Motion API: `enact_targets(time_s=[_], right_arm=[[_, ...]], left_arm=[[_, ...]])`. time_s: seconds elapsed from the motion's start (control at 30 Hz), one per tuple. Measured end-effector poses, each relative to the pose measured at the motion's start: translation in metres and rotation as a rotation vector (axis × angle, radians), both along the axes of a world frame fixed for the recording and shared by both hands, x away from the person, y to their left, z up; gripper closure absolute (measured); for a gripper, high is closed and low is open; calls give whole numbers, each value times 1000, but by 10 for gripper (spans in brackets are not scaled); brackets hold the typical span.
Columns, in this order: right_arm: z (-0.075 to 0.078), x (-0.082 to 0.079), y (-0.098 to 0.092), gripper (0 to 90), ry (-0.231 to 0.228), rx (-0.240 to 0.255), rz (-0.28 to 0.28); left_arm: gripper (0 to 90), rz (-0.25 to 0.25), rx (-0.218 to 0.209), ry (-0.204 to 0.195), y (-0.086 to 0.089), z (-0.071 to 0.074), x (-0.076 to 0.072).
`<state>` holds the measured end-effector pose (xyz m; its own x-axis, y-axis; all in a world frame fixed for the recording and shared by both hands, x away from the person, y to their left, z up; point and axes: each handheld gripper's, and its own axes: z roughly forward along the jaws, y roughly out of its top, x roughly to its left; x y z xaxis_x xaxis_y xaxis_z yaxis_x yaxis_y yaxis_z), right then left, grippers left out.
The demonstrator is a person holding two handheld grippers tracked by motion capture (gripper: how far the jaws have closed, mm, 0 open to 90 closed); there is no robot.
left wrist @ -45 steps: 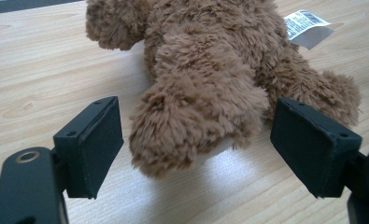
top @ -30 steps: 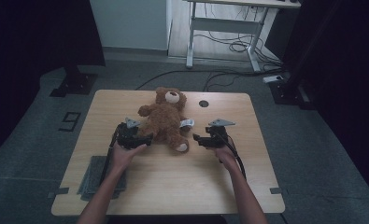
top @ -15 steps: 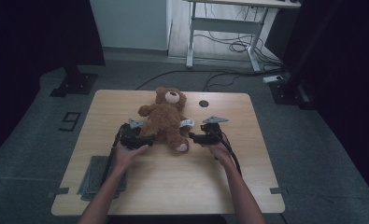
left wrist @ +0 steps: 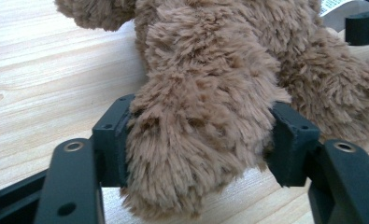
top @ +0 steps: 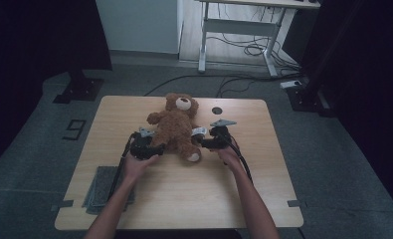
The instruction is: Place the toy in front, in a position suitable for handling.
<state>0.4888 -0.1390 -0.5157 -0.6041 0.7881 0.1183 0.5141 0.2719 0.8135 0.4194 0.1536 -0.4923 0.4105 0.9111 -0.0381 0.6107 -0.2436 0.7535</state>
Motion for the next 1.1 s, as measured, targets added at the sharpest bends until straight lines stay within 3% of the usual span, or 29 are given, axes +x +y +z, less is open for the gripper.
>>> enact_targets(time_s=[0.27,0.53,0.7,0.8,0.97,1.07,1.1], right_arm=[[-13,12,3,323,6,18,-14],[-18,20,7,329,23,10,-13],[-14,26,17,337,16,-6,1],[-16,29,21,358,20,-14,7],[-20,33,27,431,33,-31,21],[-25,37,29,494,53,-37,25],[-29,40,29,562,70,-26,27]], left_arm=[[376,-3,-6,2,0,0,0],[271,-12,-40,-22,-1,4,-2],[223,-17,-3,-19,-5,1,-1],[274,11,19,-11,-6,-2,1],[366,14,32,-6,-6,-5,1],[421,9,45,1,-6,-6,2],[440,7,49,4,-6,-7,2]])
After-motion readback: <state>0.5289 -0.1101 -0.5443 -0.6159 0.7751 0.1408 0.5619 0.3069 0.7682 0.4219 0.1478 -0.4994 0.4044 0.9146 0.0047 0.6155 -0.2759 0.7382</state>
